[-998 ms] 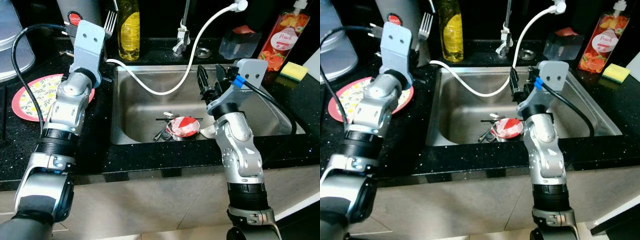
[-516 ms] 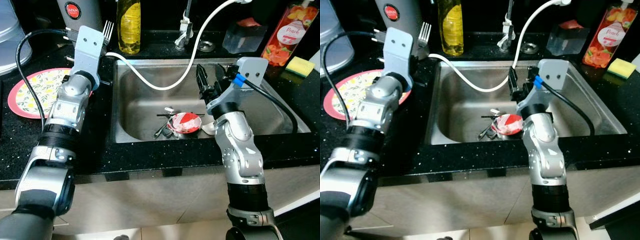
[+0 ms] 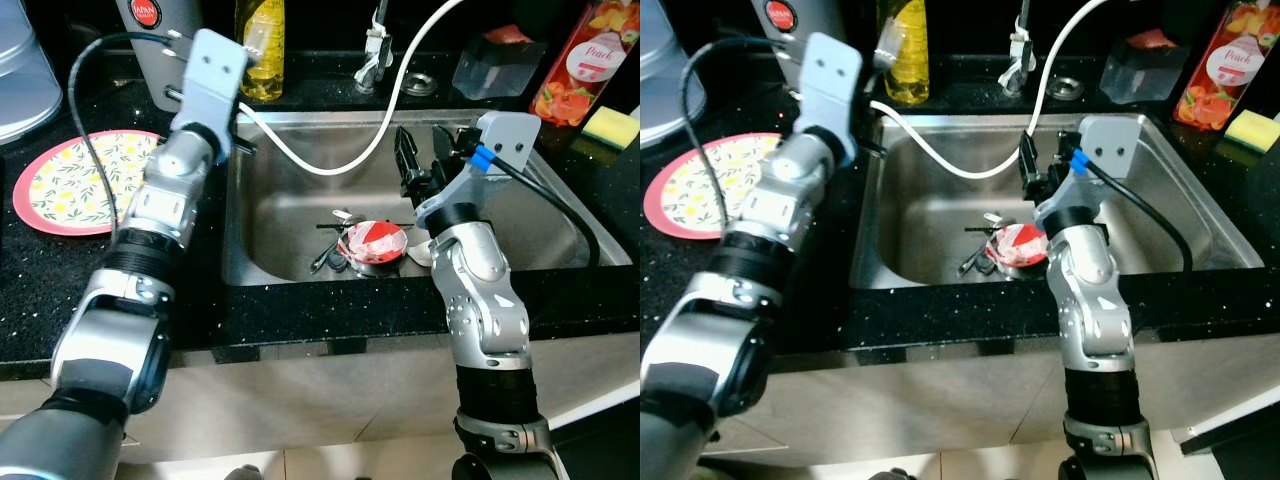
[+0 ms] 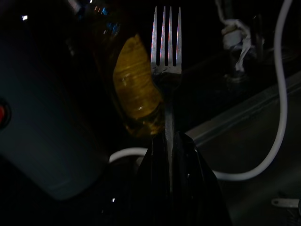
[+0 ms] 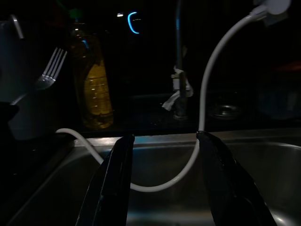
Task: Kitchen organization
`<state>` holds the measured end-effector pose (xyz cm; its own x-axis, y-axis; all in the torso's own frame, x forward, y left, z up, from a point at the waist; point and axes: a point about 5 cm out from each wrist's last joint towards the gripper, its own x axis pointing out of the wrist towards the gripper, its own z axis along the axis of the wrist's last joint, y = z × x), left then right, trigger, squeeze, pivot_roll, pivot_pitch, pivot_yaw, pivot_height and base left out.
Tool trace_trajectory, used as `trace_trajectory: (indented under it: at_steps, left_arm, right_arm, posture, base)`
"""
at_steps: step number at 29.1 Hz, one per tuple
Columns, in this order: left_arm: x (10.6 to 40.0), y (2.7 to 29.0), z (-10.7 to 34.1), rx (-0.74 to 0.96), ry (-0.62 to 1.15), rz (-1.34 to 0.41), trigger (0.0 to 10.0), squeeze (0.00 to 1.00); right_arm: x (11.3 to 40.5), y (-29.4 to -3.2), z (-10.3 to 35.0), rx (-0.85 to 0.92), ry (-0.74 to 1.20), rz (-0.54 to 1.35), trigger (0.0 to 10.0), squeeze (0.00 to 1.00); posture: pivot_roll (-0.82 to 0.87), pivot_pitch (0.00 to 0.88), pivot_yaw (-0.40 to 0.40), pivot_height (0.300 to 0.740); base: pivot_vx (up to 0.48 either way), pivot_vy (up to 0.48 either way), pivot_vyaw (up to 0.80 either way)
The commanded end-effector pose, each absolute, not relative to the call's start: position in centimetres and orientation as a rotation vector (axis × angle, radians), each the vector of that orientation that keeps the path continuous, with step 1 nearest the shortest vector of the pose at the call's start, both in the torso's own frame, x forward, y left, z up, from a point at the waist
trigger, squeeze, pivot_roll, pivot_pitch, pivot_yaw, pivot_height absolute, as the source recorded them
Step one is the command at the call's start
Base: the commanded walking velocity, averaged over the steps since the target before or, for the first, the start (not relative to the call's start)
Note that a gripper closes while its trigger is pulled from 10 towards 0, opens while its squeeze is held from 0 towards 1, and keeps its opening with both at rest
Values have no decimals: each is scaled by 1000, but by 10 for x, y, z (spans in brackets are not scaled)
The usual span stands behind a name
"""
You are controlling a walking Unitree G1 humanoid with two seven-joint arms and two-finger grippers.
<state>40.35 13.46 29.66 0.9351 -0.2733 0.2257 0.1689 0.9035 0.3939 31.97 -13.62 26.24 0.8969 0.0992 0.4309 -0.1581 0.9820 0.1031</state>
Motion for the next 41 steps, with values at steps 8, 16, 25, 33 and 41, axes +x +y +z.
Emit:
trace_trajectory:
  at_steps: [8,16,25,33,41]
  left_arm:
    - [401,159,294,375,-294,-84,10000,0]
    - [396,170,293,350,-319,-47,10000,0]
    - [396,162,294,349,-325,-72,10000,0]
    - [398,158,297,352,-333,-83,10000,0]
    - [400,157,307,346,-356,-71,10000,0]
  right_arm:
    - [318,-134,262,147,-435,146,10000,0]
    - [318,-135,261,147,-433,141,10000,0]
    - [319,-134,263,147,-438,145,10000,0]
    - [319,-134,262,146,-440,146,10000,0]
    - [319,-134,264,147,-444,145,10000,0]
  posture:
    - [207,114,-30,740]
    - [211,108,-28,740]
    - [206,101,-30,740]
    - [205,92,-32,740]
    - [204,90,-28,740]
  base:
    - [0,0,0]
    - [0,0,0]
    - [0,0,0]
    - [0,0,0]
    - [0,0,0]
